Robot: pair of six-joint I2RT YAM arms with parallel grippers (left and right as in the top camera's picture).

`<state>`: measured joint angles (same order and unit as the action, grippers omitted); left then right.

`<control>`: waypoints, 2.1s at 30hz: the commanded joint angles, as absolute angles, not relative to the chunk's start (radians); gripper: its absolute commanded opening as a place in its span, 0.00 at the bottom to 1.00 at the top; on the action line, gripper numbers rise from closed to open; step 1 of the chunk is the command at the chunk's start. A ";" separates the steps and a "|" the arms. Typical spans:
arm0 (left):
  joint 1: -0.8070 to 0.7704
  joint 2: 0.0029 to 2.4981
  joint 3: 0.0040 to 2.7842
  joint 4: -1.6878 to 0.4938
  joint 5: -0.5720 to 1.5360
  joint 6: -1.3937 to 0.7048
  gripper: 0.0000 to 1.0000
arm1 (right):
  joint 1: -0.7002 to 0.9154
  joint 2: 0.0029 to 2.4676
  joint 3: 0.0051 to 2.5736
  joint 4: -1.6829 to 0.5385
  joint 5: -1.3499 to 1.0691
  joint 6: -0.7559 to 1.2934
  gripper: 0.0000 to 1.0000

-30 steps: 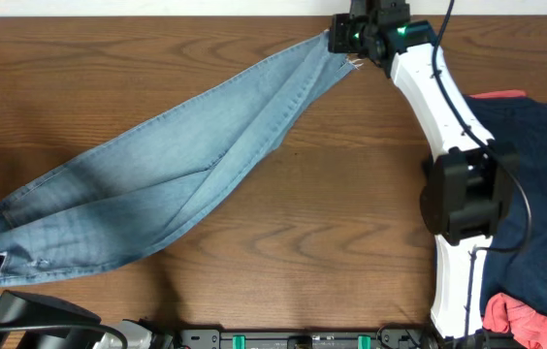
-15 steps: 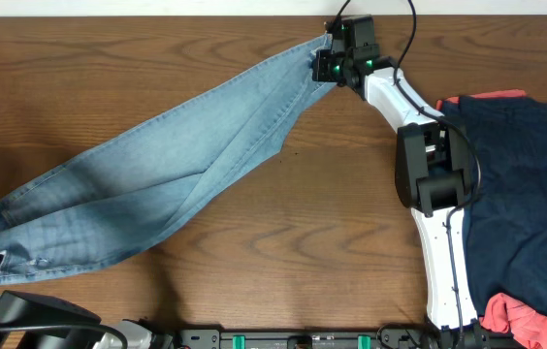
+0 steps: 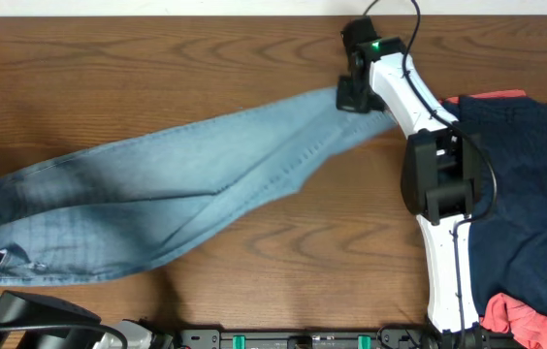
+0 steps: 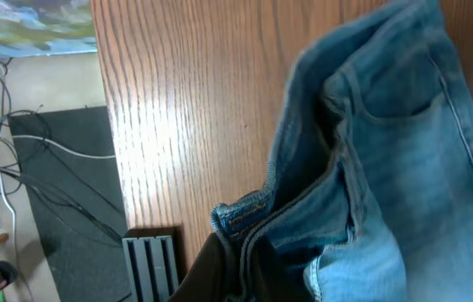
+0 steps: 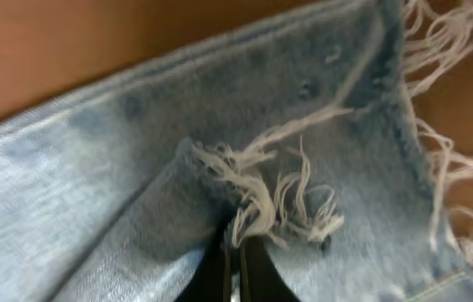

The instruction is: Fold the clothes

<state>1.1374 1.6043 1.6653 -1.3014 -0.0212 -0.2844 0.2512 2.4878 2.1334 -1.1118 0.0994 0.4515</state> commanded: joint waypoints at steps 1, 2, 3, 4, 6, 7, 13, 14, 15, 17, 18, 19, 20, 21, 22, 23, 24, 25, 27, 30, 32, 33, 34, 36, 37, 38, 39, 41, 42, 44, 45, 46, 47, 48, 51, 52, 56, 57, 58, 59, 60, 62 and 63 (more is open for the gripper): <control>1.139 1.581 1.674 -1.295 -0.025 -0.282 0.07 | 0.236 2.485 2.087 -1.195 0.265 0.523 0.01; 1.139 1.581 1.674 -1.293 -0.025 -0.282 0.07 | 0.236 2.462 2.087 -1.206 0.258 0.523 0.01; 1.139 1.581 1.674 -1.288 -0.025 -0.282 0.07 | 0.236 2.431 2.087 -1.209 0.244 0.510 0.01; 1.139 1.581 1.674 -1.285 -0.026 -0.282 0.07 | 0.236 2.407 2.087 -1.207 0.236 0.494 0.01; 1.139 1.581 1.674 -1.273 -0.025 -0.282 0.07 | 0.236 2.341 2.087 -1.200 0.231 0.463 0.01; 1.139 1.581 1.674 -1.267 -0.025 -0.282 0.07 | 0.236 2.301 2.087 -1.200 0.231 0.453 0.01; 1.140 1.581 1.674 -1.215 0.000 -0.283 0.07 | 0.206 2.056 2.087 -1.222 0.218 0.448 0.01; 1.140 1.581 1.674 -1.205 0.017 -0.283 0.07 | 0.196 2.014 2.087 -1.232 0.203 0.448 0.01; 1.139 1.581 1.674 -1.198 0.026 -0.285 0.07 | 0.186 1.985 2.087 -1.240 0.194 0.448 0.01; 1.139 1.581 1.674 -1.191 0.042 -0.287 0.07 | 0.163 1.932 2.087 -1.265 0.179 0.448 0.01; 1.140 1.581 1.674 -1.191 0.041 -0.286 0.07 | 0.145 1.907 2.087 -1.293 0.174 0.448 0.01; 1.140 1.581 1.674 -1.192 0.041 -0.286 0.07 | 0.133 1.896 2.087 -1.316 0.171 0.448 0.01; 1.139 1.581 1.674 -1.193 0.041 -0.286 0.07 | 0.120 1.888 2.087 -1.338 0.164 0.448 0.01; 1.139 1.581 1.674 -1.194 0.041 -0.286 0.07 | 0.105 1.885 2.087 -1.362 0.147 0.448 0.00; 1.139 1.581 1.674 -1.195 0.041 -0.286 0.07 | 0.093 1.885 2.087 -1.385 0.123 0.448 0.01; 1.139 1.581 1.674 -1.196 0.041 -0.286 0.07 | 0.084 1.885 2.086 -1.403 0.103 0.447 0.01; 1.139 1.581 1.674 -1.202 0.041 -0.286 0.07 | 0.077 1.888 2.082 -1.418 0.093 0.447 0.01; 1.139 1.581 1.674 -1.210 0.039 -0.286 0.07 | 0.074 1.891 2.079 -1.432 0.093 0.447 0.01; 1.139 1.582 1.673 -1.238 0.012 -0.287 0.07 | 0.072 1.898 2.077 -1.449 0.092 0.435 0.01; 1.139 1.584 1.666 -1.252 -0.051 -0.287 0.06 | 0.079 1.900 2.077 -1.452 0.088 0.410 0.01; 1.139 1.589 1.652 -1.247 -0.065 -0.290 0.06 | 0.085 1.900 2.077 -1.449 0.088 0.410 0.01; 1.139 1.594 1.642 -1.243 -0.065 -0.290 0.06 | 0.088 1.900 2.076 -1.447 0.088 0.410 0.01; 1.139 1.600 1.631 -1.238 -0.065 -0.290 0.06 | 0.091 1.900 2.073 -1.443 0.088 0.410 0.01; 1.139 1.620 1.604 -1.225 -0.066 -0.290 0.06 | 0.093 1.900 2.057 -1.423 0.085 0.411 0.01; 1.139 1.631 1.592 -1.218 -0.069 -0.290 0.06 | 0.093 1.900 2.044 -1.408 0.082 0.411 0.01; 1.139 1.647 1.579 -1.209 -0.076 -0.290 0.06 | 0.093 1.901 2.020 -1.385 0.071 0.411 0.01; 1.139 1.660 1.570 -1.202 -0.091 -0.290 0.06 | 0.093 1.901 1.995 -1.365 0.049 0.415 0.01; 1.138 1.689 1.566 -1.196 -0.125 -0.289 0.06 | 0.091 1.901 1.946 -1.327 -0.006 0.414 0.01; 1.137 1.700 1.566 -1.190 -0.125 -0.282 0.06 | 0.091 1.901 1.922 -1.305 -0.027 0.415 0.01; 1.137 1.721 1.566 -1.174 -0.125 -0.282 0.06 | 0.090 1.901 1.880 -1.271 -0.042 0.429 0.01; 1.137 1.728 1.566 -1.170 -0.125 -0.282 0.06 | 0.090 1.901 1.864 -1.260 -0.042 0.439 0.01; 1.137 1.735 1.566 -1.164 -0.126 -0.282 0.06 | 0.090 1.901 1.848 -1.254 -0.042 0.450 0.01; 1.137 1.739 1.566 -1.161 -0.127 -0.282 0.06 | 0.089 1.901 1.841 -1.254 -0.042 0.450 0.01; 1.137 1.744 1.566 -1.159 -0.135 -0.282 0.06 | 0.089 1.901 1.835 -1.254 -0.042 0.449 0.01; 1.137 1.768 1.566 -1.137 -0.162 -0.283 0.06 | 0.090 1.901 1.824 -1.232 -0.042 0.448 0.01; 1.136 1.780 1.566 -1.131 -0.162 -0.284 0.06 | 0.090 1.901 1.824 -1.220 -0.046 0.449 0.01; 1.120 1.819 1.566 -1.143 -0.167 -0.282 0.06 | 0.090 1.900 1.822 -1.208 -0.150 0.448 0.01; 1.117 1.822 1.566 -1.147 -0.171 -0.281 0.06 | 0.090 1.900 1.822 -1.216 -0.157 0.448 0.01; 1.116 1.822 1.566 -1.147 -0.173 -0.278 0.06 | 0.091 1.900 1.822 -1.222 -0.154 0.447 0.01; 1.116 1.821 1.566 -1.147 -0.173 -0.279 0.06 | 0.091 1.900 1.822 -1.222 -0.150 0.439 0.01; 1.118 1.820 1.567 -1.147 -0.172 -0.279 0.06 | 0.092 1.897 1.822 -1.222 -0.150 0.415 0.01; 1.122 1.814 1.567 -1.155 -0.168 -0.279 0.06 | 0.093 1.885 1.822 -1.225 -0.151 0.398 0.01; 1.123 1.811 1.567 -1.163 -0.169 -0.279 0.06 | 0.093 1.873 1.823 -1.229 -0.166 0.396 0.01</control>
